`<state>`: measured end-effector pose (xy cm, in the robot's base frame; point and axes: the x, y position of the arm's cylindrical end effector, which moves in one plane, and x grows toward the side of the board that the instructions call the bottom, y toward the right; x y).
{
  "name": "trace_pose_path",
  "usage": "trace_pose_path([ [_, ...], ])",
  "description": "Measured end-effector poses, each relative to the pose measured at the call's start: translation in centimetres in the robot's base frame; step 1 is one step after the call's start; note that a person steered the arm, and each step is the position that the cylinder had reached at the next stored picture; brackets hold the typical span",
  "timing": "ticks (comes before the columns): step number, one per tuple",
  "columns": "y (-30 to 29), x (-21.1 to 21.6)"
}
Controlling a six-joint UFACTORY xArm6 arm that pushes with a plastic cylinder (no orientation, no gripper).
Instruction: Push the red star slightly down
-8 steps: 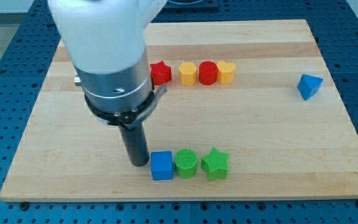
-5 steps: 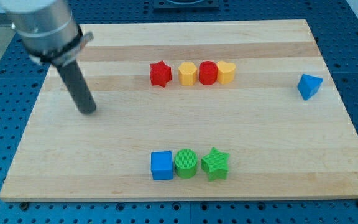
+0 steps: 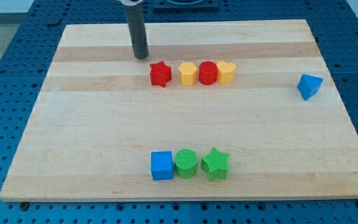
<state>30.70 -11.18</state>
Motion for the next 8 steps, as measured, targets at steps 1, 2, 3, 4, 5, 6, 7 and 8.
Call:
trace_pose_path([
  [1,-1.6,0.4],
  [2,-2.0,1.3],
  [3,-1.5,1.4],
  [4,-0.4,2.2],
  [5,1.7,2.3],
  [6,4.2,2.3],
  [7,6.3,3.1],
  [8,7.0,6.3],
])
